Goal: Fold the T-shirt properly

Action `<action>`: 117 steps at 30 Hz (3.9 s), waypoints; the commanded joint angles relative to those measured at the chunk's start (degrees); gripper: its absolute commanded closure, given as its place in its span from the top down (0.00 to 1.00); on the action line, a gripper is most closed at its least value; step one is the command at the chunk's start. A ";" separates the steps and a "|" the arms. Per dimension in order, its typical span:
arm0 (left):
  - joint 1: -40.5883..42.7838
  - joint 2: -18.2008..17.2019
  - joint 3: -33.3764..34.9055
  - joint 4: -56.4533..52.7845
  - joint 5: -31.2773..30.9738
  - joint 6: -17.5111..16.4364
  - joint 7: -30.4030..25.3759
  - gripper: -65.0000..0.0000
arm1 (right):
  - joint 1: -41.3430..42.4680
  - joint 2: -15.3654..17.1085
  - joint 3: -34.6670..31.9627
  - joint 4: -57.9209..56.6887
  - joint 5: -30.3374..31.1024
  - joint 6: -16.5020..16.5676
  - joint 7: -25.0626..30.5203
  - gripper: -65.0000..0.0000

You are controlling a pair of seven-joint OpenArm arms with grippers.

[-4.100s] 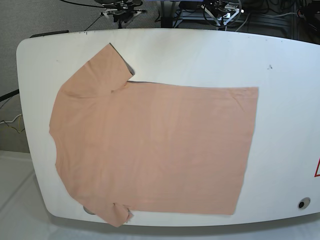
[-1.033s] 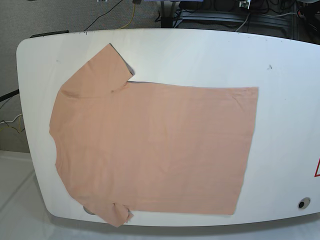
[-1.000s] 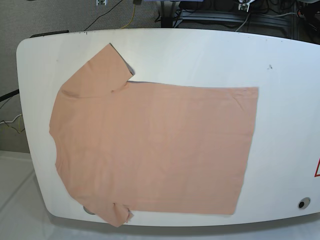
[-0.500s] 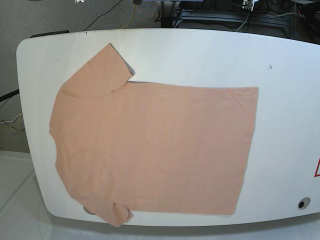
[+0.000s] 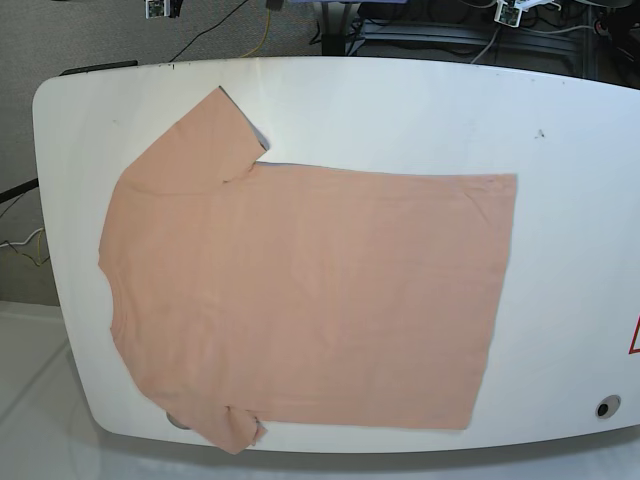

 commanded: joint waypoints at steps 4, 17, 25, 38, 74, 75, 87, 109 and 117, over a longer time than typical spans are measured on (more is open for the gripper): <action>3.31 -1.43 -1.44 7.83 -2.19 -2.94 -0.78 0.00 | -4.33 0.51 0.72 8.59 -0.30 -0.58 1.64 0.00; 9.08 -2.88 -1.55 20.01 -1.53 -2.42 2.07 0.00 | -10.86 -0.08 0.40 22.62 -0.69 -0.16 -1.91 0.00; 10.81 -3.50 -1.71 25.03 -0.47 -2.28 3.38 0.00 | -13.75 -0.03 1.61 29.59 -0.69 -0.36 -4.98 0.00; 7.71 -5.27 -2.92 32.63 1.20 -1.59 4.92 0.00 | -12.29 -0.30 8.63 37.97 5.65 0.45 -8.76 0.00; -10.09 -2.09 -3.63 36.64 -7.30 -6.70 8.39 0.36 | 6.27 0.67 6.19 33.84 5.46 -1.03 -15.58 0.00; -10.86 -1.78 -3.69 36.28 -7.70 -7.05 9.00 0.37 | 6.69 0.70 6.22 33.86 5.38 -1.03 -15.87 0.00; -12.09 -2.02 -3.44 33.53 -7.36 -9.20 8.85 0.41 | 10.13 0.35 7.29 34.58 5.60 -0.93 -19.05 0.22; -13.99 -3.81 -3.18 34.81 -1.13 -8.13 16.38 0.41 | 5.96 0.06 5.35 35.58 10.21 4.69 -21.74 0.40; -16.75 -3.65 -2.14 33.37 -1.63 -8.11 17.79 0.46 | 6.43 -0.18 6.11 34.11 11.10 5.40 -23.27 0.39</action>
